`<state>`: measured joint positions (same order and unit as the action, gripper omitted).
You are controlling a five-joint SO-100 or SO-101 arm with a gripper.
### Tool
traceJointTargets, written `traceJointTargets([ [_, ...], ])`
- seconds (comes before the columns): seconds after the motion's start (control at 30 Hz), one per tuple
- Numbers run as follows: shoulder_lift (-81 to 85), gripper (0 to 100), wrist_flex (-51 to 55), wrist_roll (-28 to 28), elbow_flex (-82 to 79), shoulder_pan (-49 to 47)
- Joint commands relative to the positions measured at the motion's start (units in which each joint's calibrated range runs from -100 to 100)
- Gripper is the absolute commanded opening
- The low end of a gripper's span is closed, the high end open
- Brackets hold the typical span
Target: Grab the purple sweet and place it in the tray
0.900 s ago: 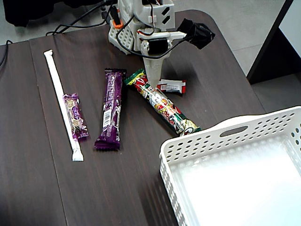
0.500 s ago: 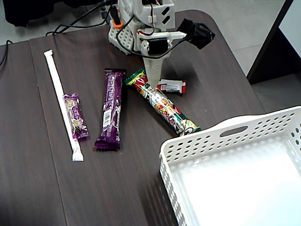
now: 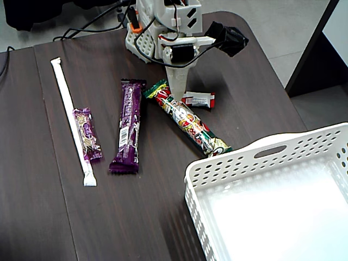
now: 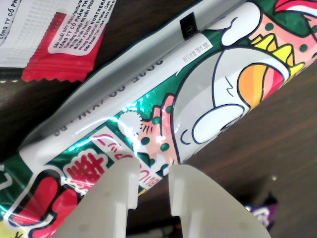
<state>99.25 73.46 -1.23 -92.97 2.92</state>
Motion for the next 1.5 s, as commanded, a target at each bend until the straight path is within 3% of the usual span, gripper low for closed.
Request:
traceJointTargets([
  [0.0,0.3,4,-0.3,-0.1,0.3,0.5],
  [1.33,0.3,4,-0.4,0.2,0.3,-0.8],
  [1.47,0.3,4,-6.2,0.2,-0.5,-2.0],
])
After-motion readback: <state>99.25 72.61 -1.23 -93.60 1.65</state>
